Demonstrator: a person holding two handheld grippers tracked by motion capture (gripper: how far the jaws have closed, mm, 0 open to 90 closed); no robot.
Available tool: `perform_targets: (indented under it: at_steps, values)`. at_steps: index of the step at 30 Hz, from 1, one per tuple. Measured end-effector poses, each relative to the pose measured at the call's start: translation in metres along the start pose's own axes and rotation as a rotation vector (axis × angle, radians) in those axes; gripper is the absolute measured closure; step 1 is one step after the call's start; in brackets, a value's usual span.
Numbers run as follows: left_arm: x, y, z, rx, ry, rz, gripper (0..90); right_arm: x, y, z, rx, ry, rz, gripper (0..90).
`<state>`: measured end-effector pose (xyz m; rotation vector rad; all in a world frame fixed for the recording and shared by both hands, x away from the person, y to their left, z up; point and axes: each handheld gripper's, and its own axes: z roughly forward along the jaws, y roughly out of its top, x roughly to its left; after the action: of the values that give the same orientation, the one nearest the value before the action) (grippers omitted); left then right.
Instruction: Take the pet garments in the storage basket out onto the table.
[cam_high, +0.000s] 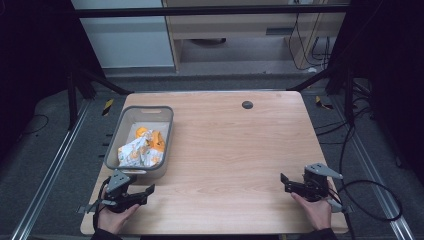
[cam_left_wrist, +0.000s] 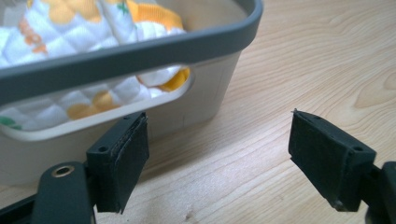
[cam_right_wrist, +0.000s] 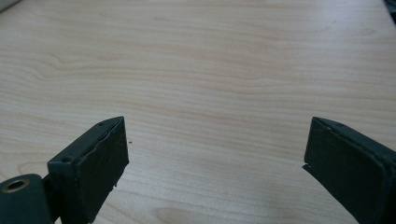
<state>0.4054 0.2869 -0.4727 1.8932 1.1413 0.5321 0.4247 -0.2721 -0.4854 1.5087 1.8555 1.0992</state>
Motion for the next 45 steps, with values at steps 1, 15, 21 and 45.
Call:
perform_targets:
  at_steps: [1, 15, 21, 45]
  values:
    - [-0.001, 0.000, -0.001, -0.001, 0.003, 0.000, 20.1, 0.001, 0.001, -0.001, -0.010, -0.005, 0.002, 6.4]
    - [0.002, 0.007, -0.016, -0.067, 0.049, -0.052, 22.3, 0.015, -0.001, 0.003, -0.007, -0.008, -0.076, 7.5]
    - [0.003, 0.009, -0.021, -0.096, 0.044, -0.061, 23.4, 0.020, -0.001, 0.005, 0.002, -0.007, -0.096, 7.5]
    - [0.005, 0.039, -0.033, -0.155, 0.058, -0.064, 22.7, 0.023, -0.002, 0.008, 0.019, -0.015, -0.114, 8.5]
